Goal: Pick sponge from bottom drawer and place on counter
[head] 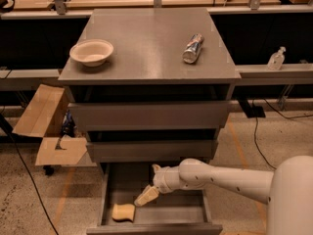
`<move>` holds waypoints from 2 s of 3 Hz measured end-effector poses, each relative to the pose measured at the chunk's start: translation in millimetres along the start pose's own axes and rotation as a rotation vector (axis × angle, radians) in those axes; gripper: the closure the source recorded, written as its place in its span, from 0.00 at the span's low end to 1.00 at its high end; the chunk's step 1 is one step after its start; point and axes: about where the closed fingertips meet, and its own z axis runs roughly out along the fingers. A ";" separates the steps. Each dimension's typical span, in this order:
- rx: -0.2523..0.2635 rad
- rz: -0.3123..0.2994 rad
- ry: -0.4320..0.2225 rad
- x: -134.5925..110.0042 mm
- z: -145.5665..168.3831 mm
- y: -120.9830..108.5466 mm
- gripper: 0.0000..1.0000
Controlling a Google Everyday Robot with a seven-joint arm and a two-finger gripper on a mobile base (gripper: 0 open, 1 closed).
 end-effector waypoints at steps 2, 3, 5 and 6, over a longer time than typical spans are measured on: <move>-0.025 -0.004 -0.069 5.8 81.2 -19.1 0.00; -0.065 0.052 -0.077 9.1 118.6 -25.5 0.00; -0.066 0.058 -0.045 21.3 131.1 -24.0 0.00; -0.072 0.050 0.000 37.8 144.3 -18.1 0.00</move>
Offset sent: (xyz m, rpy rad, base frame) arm 0.0513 0.0707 -0.0803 0.1084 -0.0268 0.0166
